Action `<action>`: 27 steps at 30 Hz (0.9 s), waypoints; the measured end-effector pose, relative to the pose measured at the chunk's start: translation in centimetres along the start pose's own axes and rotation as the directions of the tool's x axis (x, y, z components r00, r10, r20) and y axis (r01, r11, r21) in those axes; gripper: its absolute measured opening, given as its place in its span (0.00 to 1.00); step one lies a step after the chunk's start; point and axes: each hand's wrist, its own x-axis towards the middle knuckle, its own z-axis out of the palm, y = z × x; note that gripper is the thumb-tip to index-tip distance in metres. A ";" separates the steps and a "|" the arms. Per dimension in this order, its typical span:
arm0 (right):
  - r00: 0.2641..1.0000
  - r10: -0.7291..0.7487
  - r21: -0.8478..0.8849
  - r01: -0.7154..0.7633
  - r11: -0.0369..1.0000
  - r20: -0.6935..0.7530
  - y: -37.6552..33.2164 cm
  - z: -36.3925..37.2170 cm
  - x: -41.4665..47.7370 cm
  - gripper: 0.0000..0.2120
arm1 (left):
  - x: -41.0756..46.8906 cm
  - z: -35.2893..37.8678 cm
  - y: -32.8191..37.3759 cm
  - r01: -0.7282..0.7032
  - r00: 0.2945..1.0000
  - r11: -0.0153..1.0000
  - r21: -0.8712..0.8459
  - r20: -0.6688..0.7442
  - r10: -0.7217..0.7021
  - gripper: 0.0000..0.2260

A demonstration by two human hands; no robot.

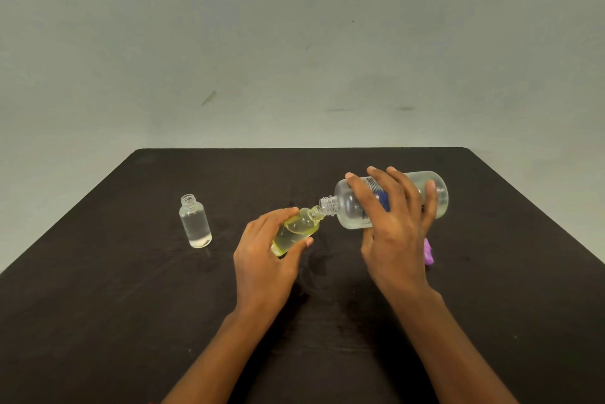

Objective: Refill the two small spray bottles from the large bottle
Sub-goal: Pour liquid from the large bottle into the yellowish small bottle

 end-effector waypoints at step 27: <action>1.000 -0.006 0.012 0.006 1.000 0.004 0.2 0.1 -0.1 0.42 | 0.0 0.1 0.2 0.013 1.000 1.000 0.000 0.005 -0.013 0.21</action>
